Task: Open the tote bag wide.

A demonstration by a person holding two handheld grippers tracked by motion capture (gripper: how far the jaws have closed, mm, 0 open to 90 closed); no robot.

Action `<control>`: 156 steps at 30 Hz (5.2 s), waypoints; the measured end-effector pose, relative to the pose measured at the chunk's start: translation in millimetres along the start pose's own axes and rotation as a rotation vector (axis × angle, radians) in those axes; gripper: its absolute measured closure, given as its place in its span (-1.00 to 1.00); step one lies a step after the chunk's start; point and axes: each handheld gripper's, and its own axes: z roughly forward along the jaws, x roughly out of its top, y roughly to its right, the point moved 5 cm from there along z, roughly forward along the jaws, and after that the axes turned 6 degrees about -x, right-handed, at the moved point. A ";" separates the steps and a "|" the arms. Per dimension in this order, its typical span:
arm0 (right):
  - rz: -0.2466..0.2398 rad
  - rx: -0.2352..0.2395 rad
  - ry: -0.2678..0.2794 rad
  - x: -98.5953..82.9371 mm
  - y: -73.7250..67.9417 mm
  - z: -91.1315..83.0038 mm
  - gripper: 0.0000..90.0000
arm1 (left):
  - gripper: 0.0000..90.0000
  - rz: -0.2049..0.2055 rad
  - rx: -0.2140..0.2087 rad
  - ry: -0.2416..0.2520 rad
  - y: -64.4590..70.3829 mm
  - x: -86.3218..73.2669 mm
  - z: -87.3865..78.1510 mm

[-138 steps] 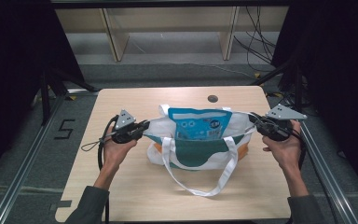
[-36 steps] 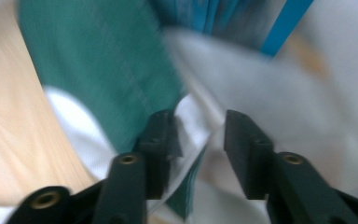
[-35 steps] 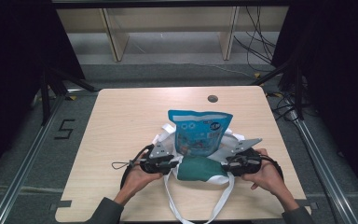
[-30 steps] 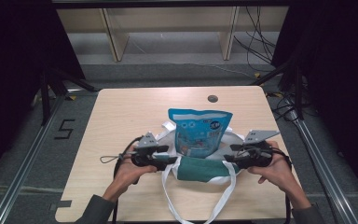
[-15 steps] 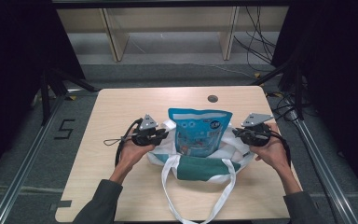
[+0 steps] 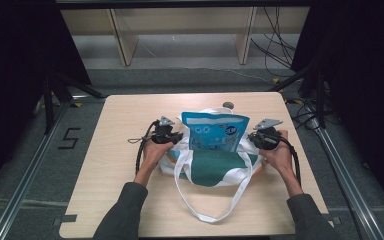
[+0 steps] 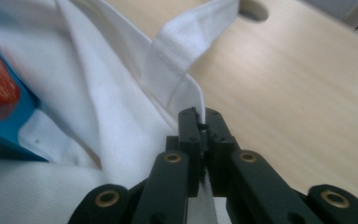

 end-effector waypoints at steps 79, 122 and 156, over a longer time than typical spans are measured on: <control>-0.148 0.237 -0.014 -0.5 -118.6 -7.9 0.96 | 0.82 0.197 -0.002 0.010 93.1 -41.1 -22.4; 0.037 0.280 0.091 14.1 -93.8 -50.2 0.04 | -0.21 0.117 -0.071 0.070 100.2 -27.0 -71.2; 0.049 0.254 0.098 1.7 -93.6 -70.5 -0.16 | -0.38 0.119 -0.063 0.093 101.0 -46.2 -100.0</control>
